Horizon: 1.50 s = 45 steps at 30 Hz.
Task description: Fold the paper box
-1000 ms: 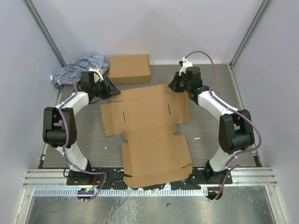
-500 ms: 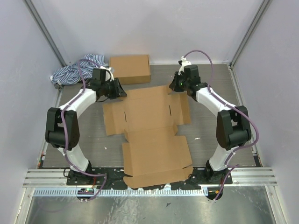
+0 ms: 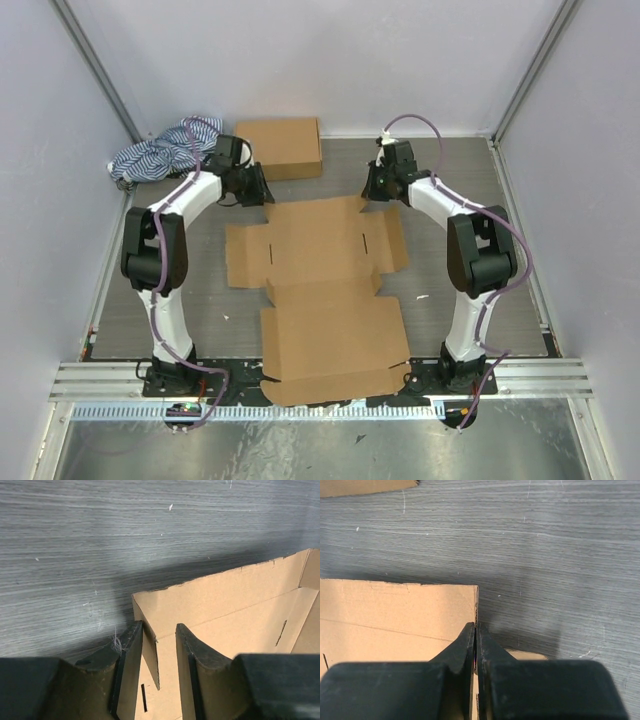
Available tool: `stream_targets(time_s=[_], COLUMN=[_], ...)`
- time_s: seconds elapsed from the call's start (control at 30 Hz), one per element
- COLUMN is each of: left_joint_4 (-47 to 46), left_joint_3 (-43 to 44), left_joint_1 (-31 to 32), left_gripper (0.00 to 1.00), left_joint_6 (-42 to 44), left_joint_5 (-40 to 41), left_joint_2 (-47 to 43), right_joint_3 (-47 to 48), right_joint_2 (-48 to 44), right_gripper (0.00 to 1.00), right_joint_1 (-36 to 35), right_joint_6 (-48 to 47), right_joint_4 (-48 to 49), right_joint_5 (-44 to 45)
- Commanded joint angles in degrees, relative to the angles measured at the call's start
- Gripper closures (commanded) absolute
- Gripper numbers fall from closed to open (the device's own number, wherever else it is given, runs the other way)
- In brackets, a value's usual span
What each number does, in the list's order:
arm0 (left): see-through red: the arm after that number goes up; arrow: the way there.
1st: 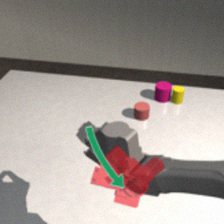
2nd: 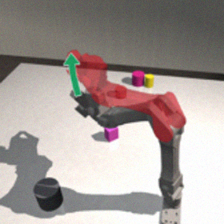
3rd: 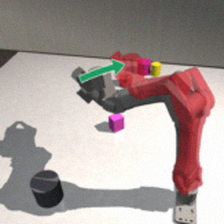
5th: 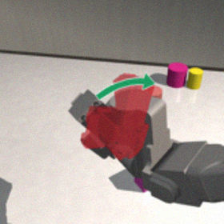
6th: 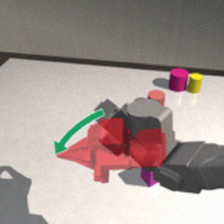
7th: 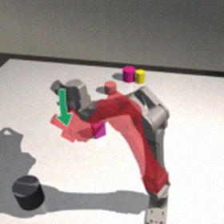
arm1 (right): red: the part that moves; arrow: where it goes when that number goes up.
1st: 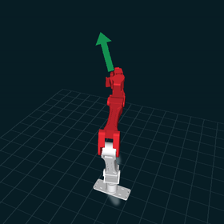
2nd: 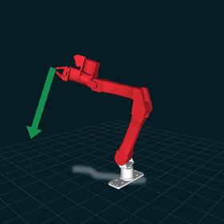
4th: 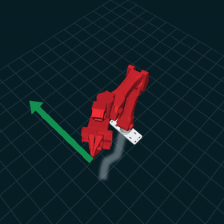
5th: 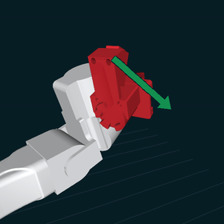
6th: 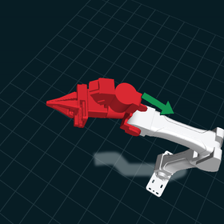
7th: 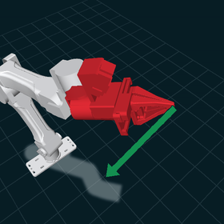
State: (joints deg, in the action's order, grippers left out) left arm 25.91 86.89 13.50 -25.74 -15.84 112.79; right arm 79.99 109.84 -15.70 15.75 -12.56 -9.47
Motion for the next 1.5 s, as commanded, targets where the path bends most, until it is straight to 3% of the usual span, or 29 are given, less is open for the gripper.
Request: stream_targets(time_s=[0.0,0.23,0.37,0.77,1.1,1.47], left_joint_4=[2.98,3.02,2.84,3.29,15.15,20.45], left_joint_3=[2.77,5.84,6.97,10.47,17.20,18.05], left_joint_1=[0.98,2.12,2.69,4.06,4.87,4.92], left_gripper=[0.60,0.61,0.61,0.62,0.64,0.65], left_joint_6=[-0.07,-0.45,-0.95,-2.30,-2.29,-1.82], left_joint_5=[0.45,-0.25,-0.28,-1.35,5.16,8.32], left_joint_2=[1.65,4.68,5.83,11.05,18.46,16.89], right_joint_3=[4.03,8.69,10.71,13.66,16.25,17.33], right_joint_2=[0.48,4.62,6.93,12.14,16.49,14.89], right_gripper=[0.90,0.66,0.59,0.55,0.41,0.39], right_joint_1=[-0.73,-1.87,-2.50,-3.69,-5.02,-5.04], right_joint_6=[1.25,0.33,-0.01,0.07,1.11,0.93], right_joint_4=[-1.31,-4.32,-5.36,-7.12,-11.28,-13.76], right_joint_5=[-1.09,-3.18,-3.07,-5.33,-1.85,1.93])
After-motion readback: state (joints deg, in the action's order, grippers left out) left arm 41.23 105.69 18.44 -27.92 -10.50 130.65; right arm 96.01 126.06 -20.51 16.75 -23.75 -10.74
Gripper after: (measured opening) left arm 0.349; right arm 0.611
